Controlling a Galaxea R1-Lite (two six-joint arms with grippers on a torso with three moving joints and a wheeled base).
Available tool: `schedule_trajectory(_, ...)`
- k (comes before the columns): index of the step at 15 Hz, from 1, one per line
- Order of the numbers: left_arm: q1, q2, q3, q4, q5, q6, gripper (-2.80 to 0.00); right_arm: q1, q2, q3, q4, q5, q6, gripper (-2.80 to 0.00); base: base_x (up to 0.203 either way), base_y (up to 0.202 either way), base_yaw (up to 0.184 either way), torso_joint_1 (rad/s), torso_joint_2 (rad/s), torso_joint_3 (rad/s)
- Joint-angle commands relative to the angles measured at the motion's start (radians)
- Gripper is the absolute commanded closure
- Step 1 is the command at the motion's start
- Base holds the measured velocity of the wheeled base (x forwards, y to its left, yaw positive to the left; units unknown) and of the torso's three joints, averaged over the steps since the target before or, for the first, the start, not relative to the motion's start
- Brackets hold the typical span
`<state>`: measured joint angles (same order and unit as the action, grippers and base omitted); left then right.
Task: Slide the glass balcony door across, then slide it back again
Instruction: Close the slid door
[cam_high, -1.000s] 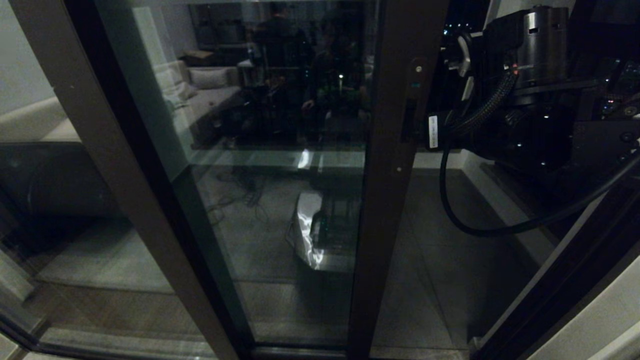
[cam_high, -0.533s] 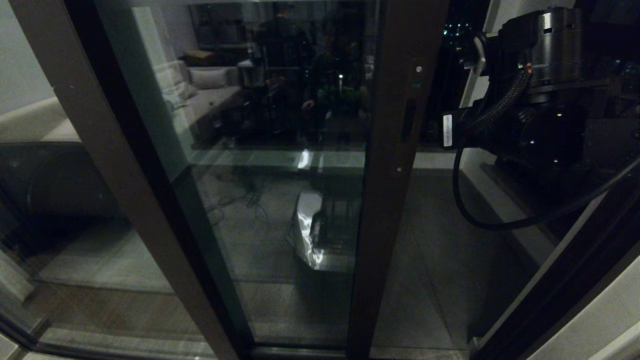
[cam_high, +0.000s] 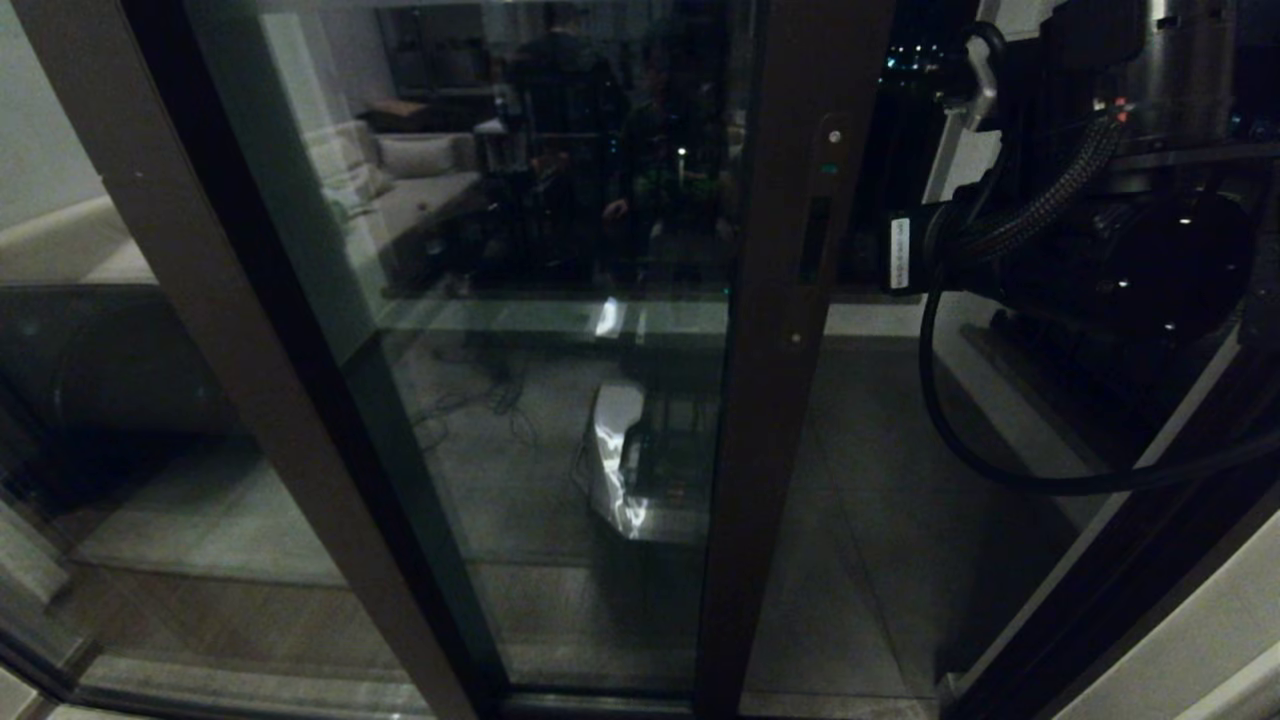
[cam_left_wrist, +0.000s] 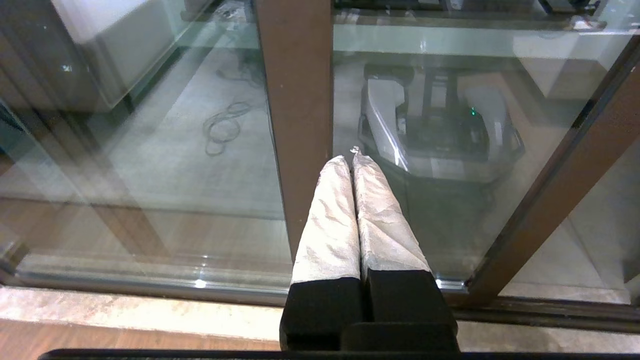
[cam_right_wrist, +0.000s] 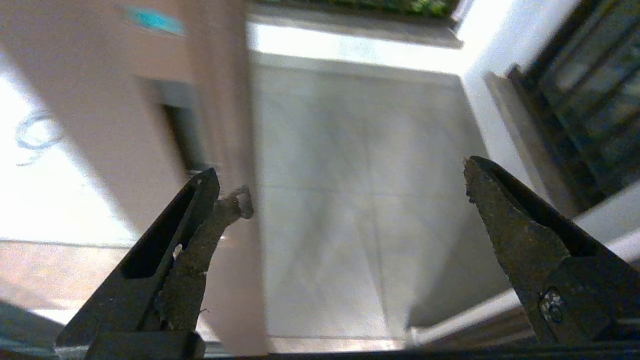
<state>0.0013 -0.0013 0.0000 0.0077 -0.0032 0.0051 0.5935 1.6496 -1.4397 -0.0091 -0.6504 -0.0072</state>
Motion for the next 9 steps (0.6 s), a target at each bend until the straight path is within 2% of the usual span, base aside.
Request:
schedule_trajectory(1,0.0,0.0,0.002,0.0,0.0,0.0,0.0,0.02,0.01,-0.025,0.0,-0.002,0.0,-2.8,0.0,0.0,0.0,0.0,0.0,0.0)
schedule_trajectory(9,0.0,0.0,0.002,0.0,0.0,-0.001,0.0,-0.001,0.096,-0.07,-0.003,0.005,0.007,-2.8,0.0,0.0,0.0,0.0,0.0,0.0)
